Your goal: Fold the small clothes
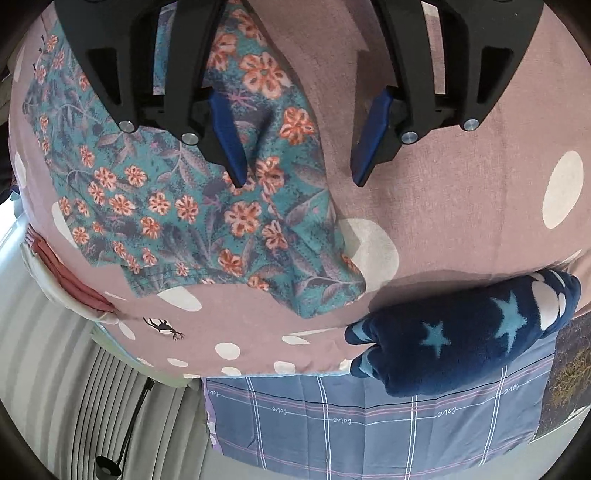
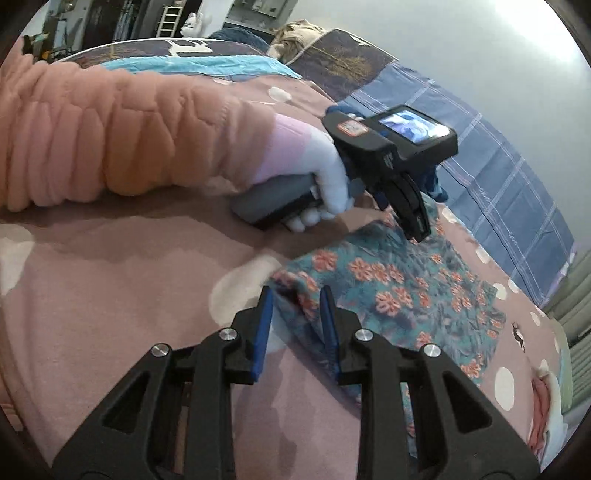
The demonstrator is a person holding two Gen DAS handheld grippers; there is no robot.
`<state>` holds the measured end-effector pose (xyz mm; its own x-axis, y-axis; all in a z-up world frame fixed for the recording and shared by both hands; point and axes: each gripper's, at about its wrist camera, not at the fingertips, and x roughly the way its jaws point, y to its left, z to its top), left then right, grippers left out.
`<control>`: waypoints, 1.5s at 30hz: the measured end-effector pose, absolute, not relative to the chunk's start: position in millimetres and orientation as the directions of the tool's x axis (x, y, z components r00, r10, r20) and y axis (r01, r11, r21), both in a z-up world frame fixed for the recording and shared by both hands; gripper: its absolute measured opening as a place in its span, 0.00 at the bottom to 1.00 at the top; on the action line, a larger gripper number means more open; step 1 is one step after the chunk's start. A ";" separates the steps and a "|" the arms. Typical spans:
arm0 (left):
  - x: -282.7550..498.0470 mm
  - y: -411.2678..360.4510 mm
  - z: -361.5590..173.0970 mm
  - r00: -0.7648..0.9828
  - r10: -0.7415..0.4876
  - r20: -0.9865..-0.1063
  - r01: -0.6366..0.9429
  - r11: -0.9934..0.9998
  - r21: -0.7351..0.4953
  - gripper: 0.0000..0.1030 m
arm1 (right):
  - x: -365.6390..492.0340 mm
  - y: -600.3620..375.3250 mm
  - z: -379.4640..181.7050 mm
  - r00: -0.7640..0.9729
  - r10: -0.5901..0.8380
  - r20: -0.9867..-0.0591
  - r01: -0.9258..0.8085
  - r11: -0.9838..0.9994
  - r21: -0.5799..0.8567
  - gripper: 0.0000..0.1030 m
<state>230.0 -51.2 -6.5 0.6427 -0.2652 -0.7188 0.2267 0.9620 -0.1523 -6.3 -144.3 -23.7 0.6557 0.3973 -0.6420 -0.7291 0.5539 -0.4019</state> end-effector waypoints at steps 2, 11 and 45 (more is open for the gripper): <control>229.9 -50.0 -6.8 0.642 -0.269 -0.718 0.226 0.961 -0.157 0.58 | -3.6 -146.0 -20.8 0.658 0.401 -0.638 -0.727 0.560 -0.398 0.24; 229.4 -52.6 -7.9 0.641 -0.278 -0.716 0.232 0.959 -0.165 0.61 | 3.9 -133.5 -39.9 0.663 0.383 -0.643 -0.732 0.510 -0.451 0.02; 324.5 -18.0 -6.6 0.637 -0.359 -0.683 0.092 0.914 -0.395 0.11 | 146.2 -309.8 -48.1 0.542 0.512 -0.666 -0.337 0.859 0.386 0.06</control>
<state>324.5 -18.0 -6.6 0.6367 -0.3588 -0.6825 0.0916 0.9141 -0.3951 146.2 -309.8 -48.1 0.5420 0.5122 -0.6663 -0.3368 0.8588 0.3861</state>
